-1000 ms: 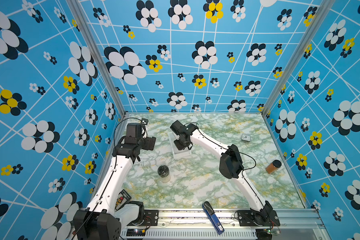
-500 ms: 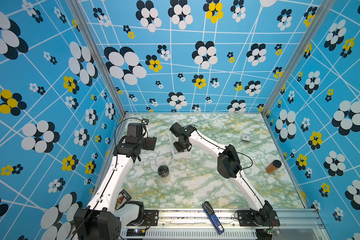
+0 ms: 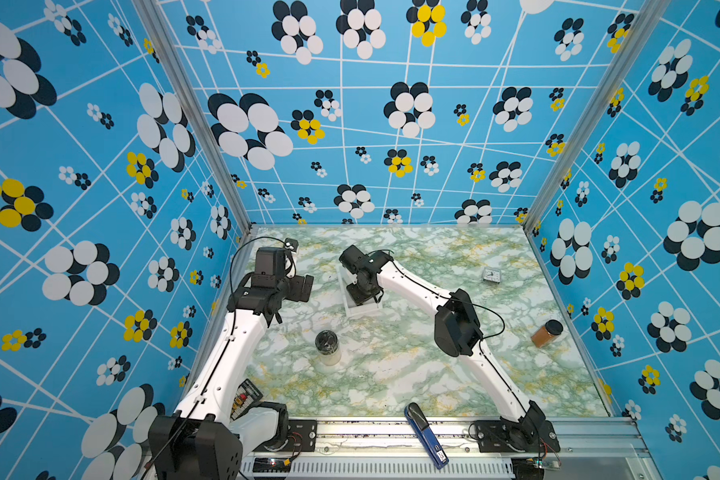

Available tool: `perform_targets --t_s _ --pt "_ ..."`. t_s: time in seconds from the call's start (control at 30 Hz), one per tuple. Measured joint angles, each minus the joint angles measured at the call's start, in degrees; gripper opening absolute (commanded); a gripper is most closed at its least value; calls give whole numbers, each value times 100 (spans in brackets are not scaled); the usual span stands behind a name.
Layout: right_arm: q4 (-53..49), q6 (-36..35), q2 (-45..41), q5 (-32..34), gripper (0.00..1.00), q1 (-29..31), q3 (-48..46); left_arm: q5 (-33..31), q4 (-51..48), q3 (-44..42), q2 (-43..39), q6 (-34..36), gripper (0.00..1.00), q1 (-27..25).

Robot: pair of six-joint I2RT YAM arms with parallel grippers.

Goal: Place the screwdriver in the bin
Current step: 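Lower the screwdriver into the bin and open the right gripper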

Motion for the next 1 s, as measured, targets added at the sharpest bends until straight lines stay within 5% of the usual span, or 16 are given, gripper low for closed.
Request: perform_targets --t_s 0.2,0.43,0.57,0.6,0.83,1.0 --pt "151 127 -796 282 52 0 -111 -216 195 0 254 -236 99 0" --pt "1215 321 -3327 691 64 -55 -1650 -575 640 -90 658 -560 99 0" --pt "2000 520 -4673 927 81 -299 -3209 -651 1069 -435 796 -706 99 7" --pt "2225 577 -4990 960 99 -409 -3689 -662 1207 -544 841 -748 99 20" --pt "3545 907 -6671 1414 99 -1263 -6911 -654 2476 -1550 1051 -1005 99 166" --pt "4363 898 -7593 1766 99 -1886 -8319 -614 3689 -2470 1051 -1038 99 203"
